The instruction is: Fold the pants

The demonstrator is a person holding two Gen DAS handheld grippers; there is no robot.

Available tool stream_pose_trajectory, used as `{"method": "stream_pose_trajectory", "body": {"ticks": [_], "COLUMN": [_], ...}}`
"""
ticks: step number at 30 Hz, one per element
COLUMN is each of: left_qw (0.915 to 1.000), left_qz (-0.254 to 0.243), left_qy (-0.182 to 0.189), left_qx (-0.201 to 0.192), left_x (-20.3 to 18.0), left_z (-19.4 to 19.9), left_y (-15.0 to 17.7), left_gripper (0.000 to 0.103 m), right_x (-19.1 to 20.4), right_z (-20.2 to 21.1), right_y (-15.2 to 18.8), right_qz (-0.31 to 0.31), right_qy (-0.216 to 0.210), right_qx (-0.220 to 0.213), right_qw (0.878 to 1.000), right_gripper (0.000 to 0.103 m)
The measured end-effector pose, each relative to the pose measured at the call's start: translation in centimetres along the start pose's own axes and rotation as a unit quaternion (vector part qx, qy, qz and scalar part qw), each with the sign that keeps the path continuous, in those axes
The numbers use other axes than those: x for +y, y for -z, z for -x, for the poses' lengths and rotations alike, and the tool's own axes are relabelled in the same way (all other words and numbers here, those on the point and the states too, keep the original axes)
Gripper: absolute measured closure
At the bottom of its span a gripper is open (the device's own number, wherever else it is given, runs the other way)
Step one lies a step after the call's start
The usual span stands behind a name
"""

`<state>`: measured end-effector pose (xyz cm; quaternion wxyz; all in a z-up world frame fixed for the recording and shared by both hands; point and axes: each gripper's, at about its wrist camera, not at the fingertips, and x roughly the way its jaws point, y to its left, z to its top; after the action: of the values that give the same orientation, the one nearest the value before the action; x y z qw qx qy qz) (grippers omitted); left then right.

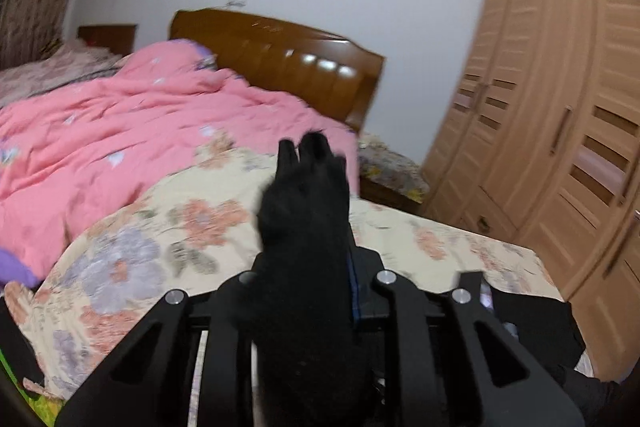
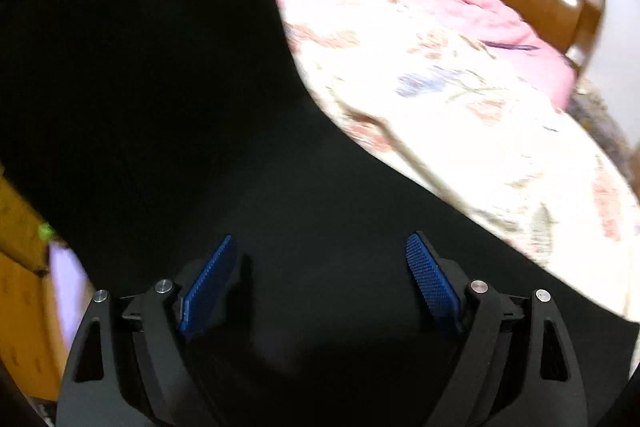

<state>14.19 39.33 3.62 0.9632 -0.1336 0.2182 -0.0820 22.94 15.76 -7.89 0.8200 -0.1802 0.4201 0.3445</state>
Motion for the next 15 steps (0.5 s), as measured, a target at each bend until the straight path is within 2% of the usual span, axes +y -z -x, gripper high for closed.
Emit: {"method": "stream_pose_trajectory", "body": {"ticks": [3, 4, 5, 7, 9, 13, 15], "left_qw": [0.9997, 0.9995, 0.9994, 0.9996, 0.9994, 0.9968, 0.9947], "left_qz": [-0.024, -0.028, -0.031, -0.023, -0.03, -0.077, -0.101], "left_qy": [-0.004, -0.005, -0.008, -0.007, -0.011, -0.019, -0.017], "left_qx": [0.007, 0.012, 0.016, 0.018, 0.014, -0.008, -0.014], "left_x": [-3.3, -4.5, -5.2, -6.6, -8.3, -14.1, -17.0], "left_z": [-0.6, -1.1, -1.5, -2.1, -2.3, -2.3, -2.7], "left_y": [0.6, 1.0, 1.3, 2.5, 3.5, 5.5, 6.7], "left_gripper": [0.082, 0.083, 0.083, 0.084, 0.084, 0.085, 0.085], "right_x": [-0.1, -0.3, -0.7, -2.9, -5.8, -11.7, -15.4], "right_z": [-1.2, -1.1, -0.8, 1.2, 4.1, 10.0, 13.4], "right_y": [0.0, -0.1, -0.2, 0.5, 2.3, 7.7, 11.4], "right_qz": [0.019, 0.021, 0.013, -0.045, -0.104, -0.186, -0.235], "right_qy": [-0.02, -0.025, -0.035, -0.06, -0.064, -0.024, 0.019], "right_qx": [0.013, 0.015, 0.015, -0.006, -0.039, -0.102, -0.125], "right_qw": [1.0, 0.999, 0.999, 0.997, 0.992, 0.977, 0.964], "right_gripper": [0.007, 0.007, 0.012, 0.012, 0.012, 0.011, 0.011]}}
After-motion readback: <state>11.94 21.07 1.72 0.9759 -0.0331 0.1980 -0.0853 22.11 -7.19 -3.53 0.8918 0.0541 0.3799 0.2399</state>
